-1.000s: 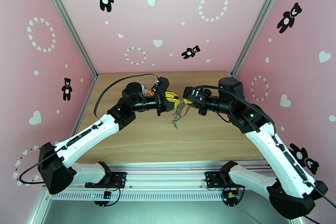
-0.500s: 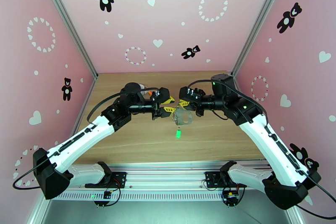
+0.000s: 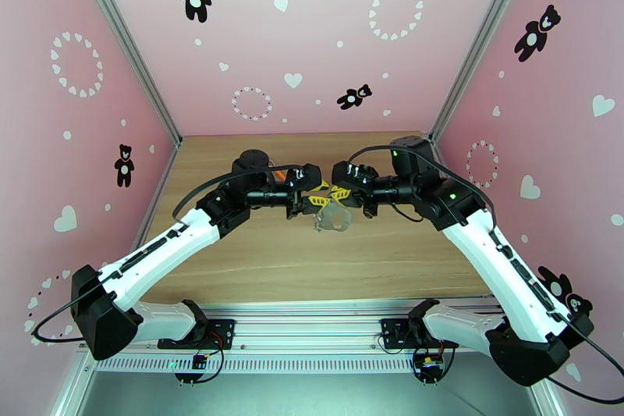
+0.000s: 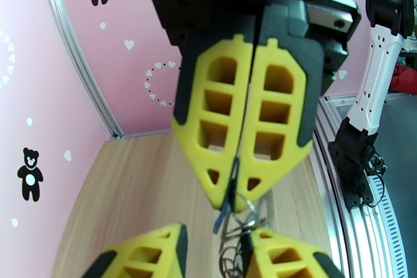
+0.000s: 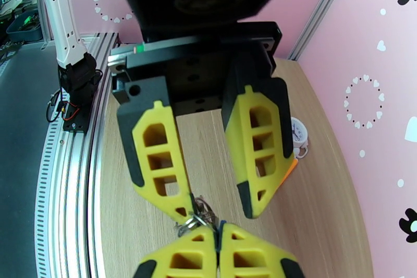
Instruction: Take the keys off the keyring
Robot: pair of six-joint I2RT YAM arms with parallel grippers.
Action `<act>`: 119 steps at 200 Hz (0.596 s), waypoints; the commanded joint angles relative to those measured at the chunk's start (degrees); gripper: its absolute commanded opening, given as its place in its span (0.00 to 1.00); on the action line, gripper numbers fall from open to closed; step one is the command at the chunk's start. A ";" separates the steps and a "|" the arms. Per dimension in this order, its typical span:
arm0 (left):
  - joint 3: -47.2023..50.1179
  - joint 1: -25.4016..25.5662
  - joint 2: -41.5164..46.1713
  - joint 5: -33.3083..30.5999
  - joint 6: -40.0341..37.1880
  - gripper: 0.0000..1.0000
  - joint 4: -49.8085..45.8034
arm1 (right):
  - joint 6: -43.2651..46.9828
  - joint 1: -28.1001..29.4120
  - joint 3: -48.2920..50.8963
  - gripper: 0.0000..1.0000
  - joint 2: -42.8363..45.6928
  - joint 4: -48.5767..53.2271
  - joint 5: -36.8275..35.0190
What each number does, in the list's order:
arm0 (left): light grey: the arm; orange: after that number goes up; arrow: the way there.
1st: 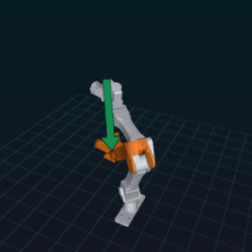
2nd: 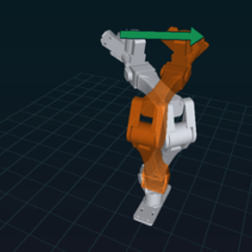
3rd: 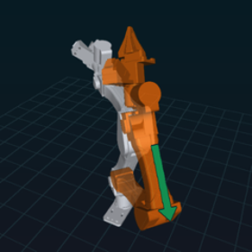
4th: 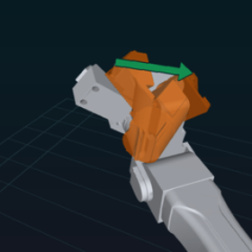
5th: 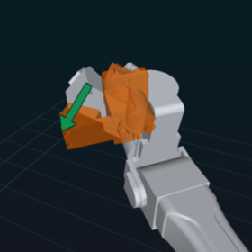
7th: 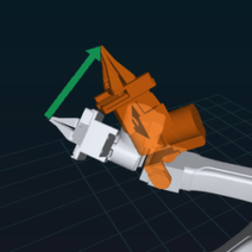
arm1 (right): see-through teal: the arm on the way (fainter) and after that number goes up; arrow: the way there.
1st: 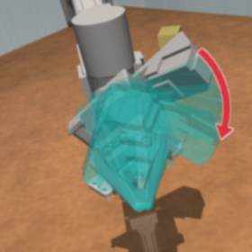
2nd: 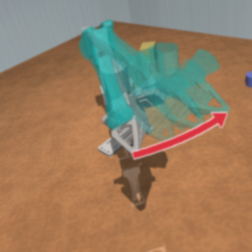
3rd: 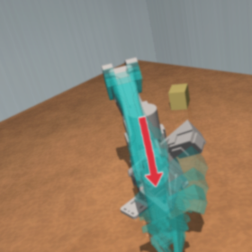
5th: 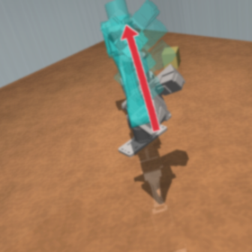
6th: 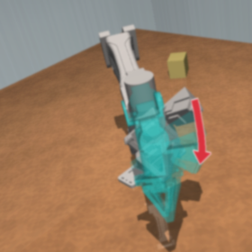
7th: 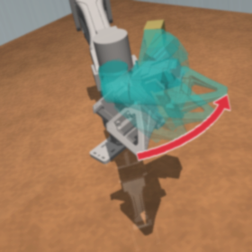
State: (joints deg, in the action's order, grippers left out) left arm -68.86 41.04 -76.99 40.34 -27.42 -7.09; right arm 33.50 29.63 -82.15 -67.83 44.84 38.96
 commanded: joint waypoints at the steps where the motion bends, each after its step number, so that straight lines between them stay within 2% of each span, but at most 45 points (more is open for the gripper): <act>1: -1.74 0.18 -0.69 1.38 0.30 0.30 -0.12 | -0.45 0.26 -1.61 0.00 -0.04 -1.33 1.36; 25: -0.95 0.18 -0.08 -0.12 0.96 0.25 1.03 | -0.37 0.33 -1.01 0.00 0.44 -1.73 0.17; 82: -0.33 -0.50 1.09 -1.23 1.54 0.04 0.49 | -0.81 0.26 1.23 0.00 3.29 -3.94 -3.91; 119: 0.46 -1.73 2.08 -0.61 5.18 0.00 2.70 | -0.63 0.31 2.85 0.00 5.81 -4.99 -6.19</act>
State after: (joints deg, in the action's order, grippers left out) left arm -68.84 40.60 -76.71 40.07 -25.34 -6.66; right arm 33.41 29.63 -80.27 -64.71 42.61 34.15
